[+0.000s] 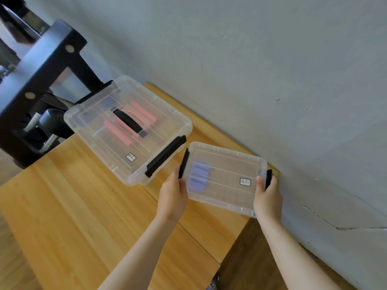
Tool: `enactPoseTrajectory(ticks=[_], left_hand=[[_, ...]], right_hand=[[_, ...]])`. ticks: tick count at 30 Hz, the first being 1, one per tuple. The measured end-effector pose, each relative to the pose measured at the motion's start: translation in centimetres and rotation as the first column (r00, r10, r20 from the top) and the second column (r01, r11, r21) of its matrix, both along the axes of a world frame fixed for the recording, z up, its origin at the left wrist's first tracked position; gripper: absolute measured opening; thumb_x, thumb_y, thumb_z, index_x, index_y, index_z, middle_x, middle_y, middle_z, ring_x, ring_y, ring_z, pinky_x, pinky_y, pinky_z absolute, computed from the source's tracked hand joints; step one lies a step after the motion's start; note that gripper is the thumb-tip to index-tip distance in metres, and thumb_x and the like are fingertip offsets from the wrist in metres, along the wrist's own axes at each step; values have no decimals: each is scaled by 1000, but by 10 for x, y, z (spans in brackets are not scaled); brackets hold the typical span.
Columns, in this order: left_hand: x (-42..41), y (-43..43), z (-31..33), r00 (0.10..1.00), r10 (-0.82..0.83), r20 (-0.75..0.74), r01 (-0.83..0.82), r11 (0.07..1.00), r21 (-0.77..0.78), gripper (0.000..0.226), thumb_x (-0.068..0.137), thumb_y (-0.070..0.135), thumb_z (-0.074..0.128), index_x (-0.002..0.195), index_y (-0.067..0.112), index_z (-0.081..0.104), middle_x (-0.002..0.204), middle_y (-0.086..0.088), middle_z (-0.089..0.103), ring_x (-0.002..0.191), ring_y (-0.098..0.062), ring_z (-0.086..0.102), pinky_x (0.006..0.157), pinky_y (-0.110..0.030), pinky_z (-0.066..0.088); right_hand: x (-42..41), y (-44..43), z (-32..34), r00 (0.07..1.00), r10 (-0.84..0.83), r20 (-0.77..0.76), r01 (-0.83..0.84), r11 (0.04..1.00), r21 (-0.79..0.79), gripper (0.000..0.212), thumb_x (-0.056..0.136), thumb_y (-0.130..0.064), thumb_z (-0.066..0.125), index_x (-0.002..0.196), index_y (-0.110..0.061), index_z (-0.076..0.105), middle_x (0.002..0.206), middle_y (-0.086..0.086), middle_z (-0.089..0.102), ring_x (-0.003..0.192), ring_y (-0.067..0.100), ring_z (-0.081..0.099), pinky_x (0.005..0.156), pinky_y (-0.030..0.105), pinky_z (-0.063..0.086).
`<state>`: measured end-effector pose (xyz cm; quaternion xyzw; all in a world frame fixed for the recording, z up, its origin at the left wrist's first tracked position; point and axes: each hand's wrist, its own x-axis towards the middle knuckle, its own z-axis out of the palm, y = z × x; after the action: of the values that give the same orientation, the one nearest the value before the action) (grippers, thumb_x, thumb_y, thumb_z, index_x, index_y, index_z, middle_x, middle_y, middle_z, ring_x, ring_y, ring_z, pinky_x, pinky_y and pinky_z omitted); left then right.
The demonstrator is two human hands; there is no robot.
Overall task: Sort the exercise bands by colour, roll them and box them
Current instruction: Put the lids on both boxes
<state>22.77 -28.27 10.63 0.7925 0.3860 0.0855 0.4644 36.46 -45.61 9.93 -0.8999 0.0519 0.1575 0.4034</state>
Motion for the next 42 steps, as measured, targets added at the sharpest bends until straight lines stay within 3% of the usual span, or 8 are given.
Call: enactPoseTrajectory(ticks=[3, 8, 10, 14, 19, 32, 37, 42], left_hand=[[10, 11, 8, 998, -42, 54, 46, 996, -74, 56, 101, 8, 43, 152, 19, 25, 131, 15, 48, 97, 29, 43, 83, -2, 37], [31, 25, 6, 987, -138, 77, 143, 988, -61, 50, 103, 12, 40, 151, 22, 27, 143, 15, 43, 132, -3, 39, 102, -9, 31], [31, 23, 1, 987, -138, 82, 142, 989, -48, 51, 104, 15, 38, 152, 25, 25, 144, 8, 47, 130, -9, 43, 107, -25, 35], [33, 16, 0, 994, -64, 90, 69, 996, -50, 50, 105, 15, 36, 152, 28, 27, 128, 21, 48, 114, 4, 41, 84, 1, 31], [34, 13, 2, 994, -39, 103, 45, 997, -64, 51, 105, 14, 35, 152, 30, 27, 131, 22, 44, 118, 4, 39, 95, -19, 32], [34, 14, -7, 994, -19, 107, 25, 999, -49, 50, 105, 17, 35, 153, 29, 25, 140, 21, 42, 124, 4, 37, 100, -20, 30], [31, 14, -4, 989, 28, 144, -12, 994, -110, 48, 104, 23, 42, 150, 28, 30, 136, 29, 39, 119, 22, 35, 93, 2, 29], [13, -3, -14, 953, 286, 96, -244, 917, -314, 50, 99, 34, 50, 146, 19, 39, 137, 9, 51, 127, -8, 48, 96, -18, 39]], right_hand=[[-1, 0, 1, 1000, 9, 15, -9, 1000, 9, 49, 103, -33, 39, 143, -5, 38, 129, 21, 59, 114, 39, 58, 70, 30, 36], [-2, 0, 0, 1000, 11, 21, -11, 1000, 5, 48, 103, -32, 38, 143, -6, 37, 129, 21, 58, 113, 38, 58, 69, 29, 36], [-2, 1, 1, 1000, 20, 23, -20, 1000, -3, 47, 103, -31, 37, 143, -6, 37, 129, 21, 59, 113, 38, 58, 68, 28, 34], [0, 2, 2, 999, 33, 14, -33, 999, -20, 48, 104, -32, 36, 145, -8, 35, 130, 19, 58, 113, 38, 59, 68, 29, 38], [1, 8, 6, 998, 61, 36, -59, 997, -55, 43, 105, -27, 34, 144, -10, 37, 132, 16, 58, 115, 33, 59, 70, 27, 42], [13, 2, 11, 986, 102, -135, -85, 988, 126, 47, 106, -27, 31, 151, -16, 25, 145, 11, 46, 127, 29, 49, 82, 27, 40], [8, 7, 11, 995, 40, -88, -29, 992, 122, 45, 106, -24, 31, 149, -13, 29, 143, 14, 48, 126, 31, 51, 79, 26, 40], [5, 14, 10, 994, -85, -73, 97, 980, 172, 44, 106, -21, 32, 148, -9, 31, 142, 17, 48, 125, 33, 51, 77, 24, 39]])
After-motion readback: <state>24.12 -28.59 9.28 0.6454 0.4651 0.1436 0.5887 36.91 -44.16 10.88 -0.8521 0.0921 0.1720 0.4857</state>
